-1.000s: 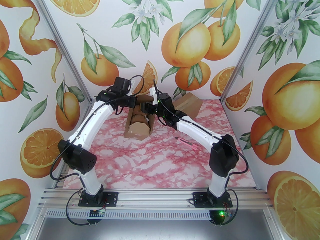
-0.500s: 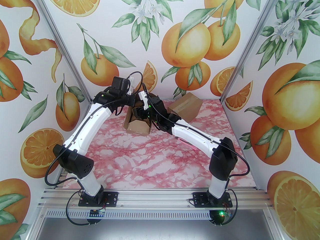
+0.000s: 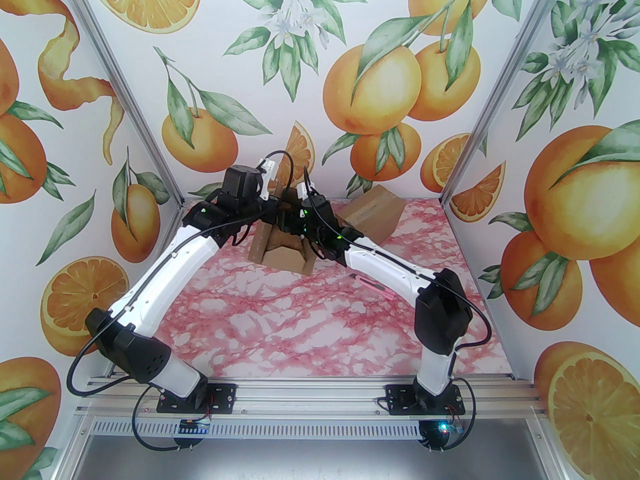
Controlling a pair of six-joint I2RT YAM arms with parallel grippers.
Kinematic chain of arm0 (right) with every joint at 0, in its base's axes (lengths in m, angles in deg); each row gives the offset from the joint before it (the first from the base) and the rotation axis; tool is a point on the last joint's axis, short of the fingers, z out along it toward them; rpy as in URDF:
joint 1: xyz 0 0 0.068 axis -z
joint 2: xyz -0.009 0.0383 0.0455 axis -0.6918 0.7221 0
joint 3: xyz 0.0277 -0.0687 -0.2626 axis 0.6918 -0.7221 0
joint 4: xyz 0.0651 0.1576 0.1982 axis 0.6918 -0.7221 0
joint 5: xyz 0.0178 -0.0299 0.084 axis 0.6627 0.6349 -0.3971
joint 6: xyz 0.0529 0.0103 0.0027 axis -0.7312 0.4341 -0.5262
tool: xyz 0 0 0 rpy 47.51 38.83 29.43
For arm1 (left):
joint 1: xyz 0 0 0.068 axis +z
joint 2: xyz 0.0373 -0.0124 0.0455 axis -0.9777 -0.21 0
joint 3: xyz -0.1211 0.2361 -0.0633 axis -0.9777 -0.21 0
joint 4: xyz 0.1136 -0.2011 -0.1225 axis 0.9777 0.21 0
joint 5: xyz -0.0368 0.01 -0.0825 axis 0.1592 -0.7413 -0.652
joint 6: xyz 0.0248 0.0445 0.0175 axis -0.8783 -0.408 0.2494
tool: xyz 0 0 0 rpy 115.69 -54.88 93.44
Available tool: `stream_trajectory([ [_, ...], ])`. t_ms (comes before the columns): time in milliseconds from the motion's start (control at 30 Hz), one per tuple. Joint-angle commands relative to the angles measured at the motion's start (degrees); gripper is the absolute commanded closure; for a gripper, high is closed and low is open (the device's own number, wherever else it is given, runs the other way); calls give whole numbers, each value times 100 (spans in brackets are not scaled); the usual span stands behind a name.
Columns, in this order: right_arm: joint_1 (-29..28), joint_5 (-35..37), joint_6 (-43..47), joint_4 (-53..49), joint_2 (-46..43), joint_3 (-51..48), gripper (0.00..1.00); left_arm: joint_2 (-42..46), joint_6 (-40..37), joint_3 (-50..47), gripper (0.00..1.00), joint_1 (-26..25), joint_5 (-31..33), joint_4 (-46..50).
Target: Unpack the express box
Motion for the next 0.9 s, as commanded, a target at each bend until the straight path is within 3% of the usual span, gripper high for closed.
stream_trajectory([
  [0,187,-469,-1339,945,157,-456,29,378,142,-222,100,-97,-232,-1056],
  [67,267,-547,-1782,1440,182,-694,30,385,186,-287,100,-113,-249,-1072],
  [200,331,-641,-2097,1186,471,-443,31,414,215,-384,100,-159,-374,-1191],
  [433,408,-849,-2603,1987,720,-599,37,459,165,-528,100,-183,-491,-1357],
  [467,414,-1272,-2593,2370,879,-491,38,459,68,-547,100,-183,-478,-1339],
  [600,421,-1762,-2804,2596,1056,-391,39,466,-189,-583,100,-163,-369,-1257],
  [700,419,-2041,-3005,2916,1127,-496,47,469,-277,-609,100,-89,-354,-1229],
  [867,426,-2250,-3065,3111,1128,-580,75,503,-285,-669,100,79,-381,-1178],
])
